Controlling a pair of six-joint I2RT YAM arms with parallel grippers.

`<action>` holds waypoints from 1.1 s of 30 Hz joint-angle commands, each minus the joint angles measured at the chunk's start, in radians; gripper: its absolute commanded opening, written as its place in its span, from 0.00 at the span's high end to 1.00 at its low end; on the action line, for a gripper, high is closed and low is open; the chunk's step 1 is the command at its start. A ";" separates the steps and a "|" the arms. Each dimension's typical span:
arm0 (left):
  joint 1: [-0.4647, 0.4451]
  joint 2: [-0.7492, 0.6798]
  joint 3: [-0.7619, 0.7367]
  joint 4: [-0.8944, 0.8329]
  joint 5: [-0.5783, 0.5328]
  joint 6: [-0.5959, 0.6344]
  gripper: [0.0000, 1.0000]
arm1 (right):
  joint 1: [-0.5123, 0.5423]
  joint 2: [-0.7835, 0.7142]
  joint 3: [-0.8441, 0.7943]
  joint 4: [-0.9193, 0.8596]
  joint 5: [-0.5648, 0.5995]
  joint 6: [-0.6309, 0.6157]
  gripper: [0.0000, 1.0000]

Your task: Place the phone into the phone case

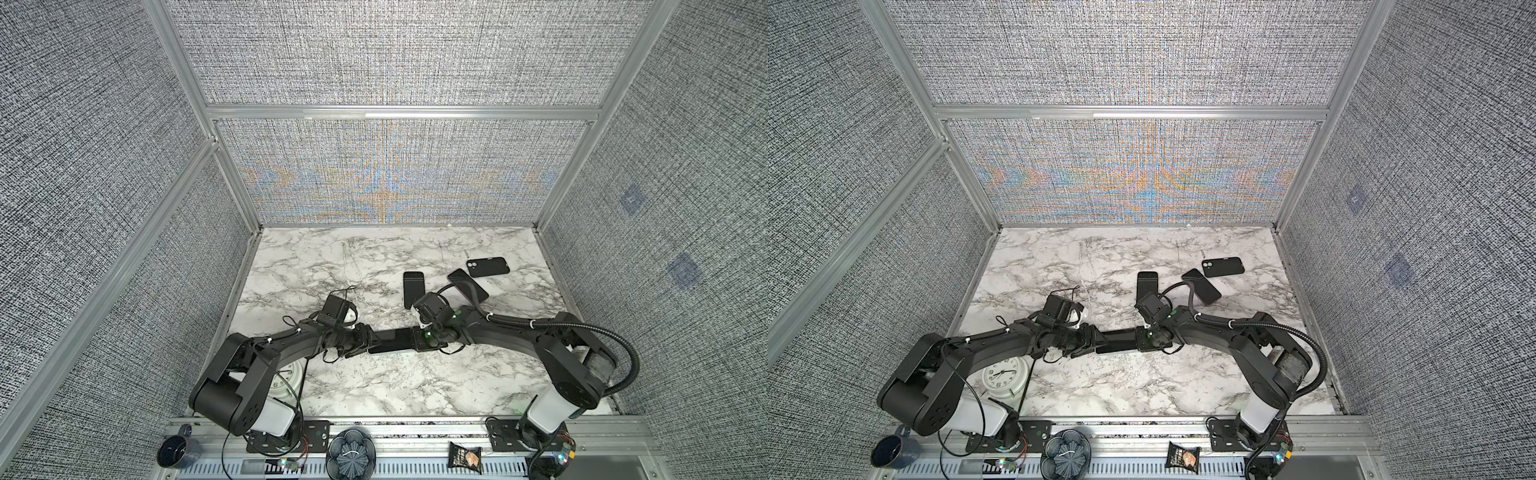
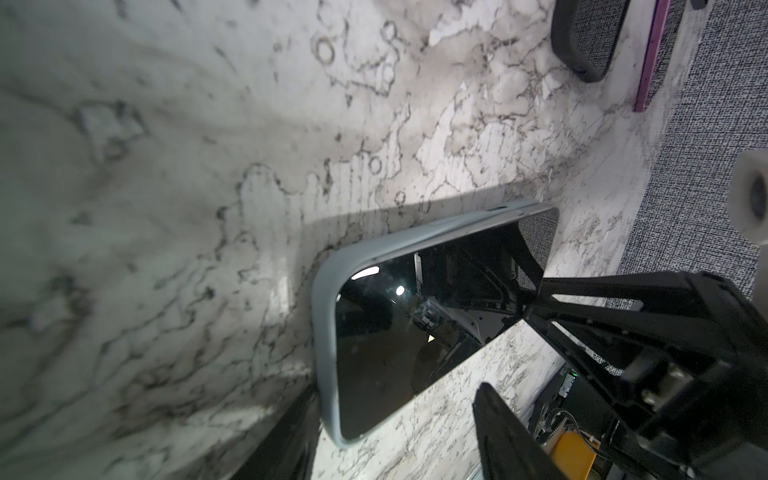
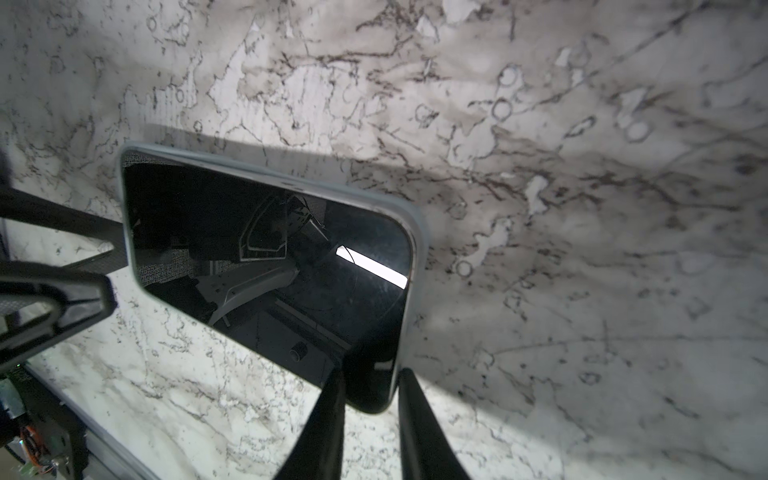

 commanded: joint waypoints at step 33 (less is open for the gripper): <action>-0.009 0.052 -0.008 0.035 -0.014 -0.018 0.42 | 0.029 0.041 -0.064 0.135 -0.082 0.055 0.92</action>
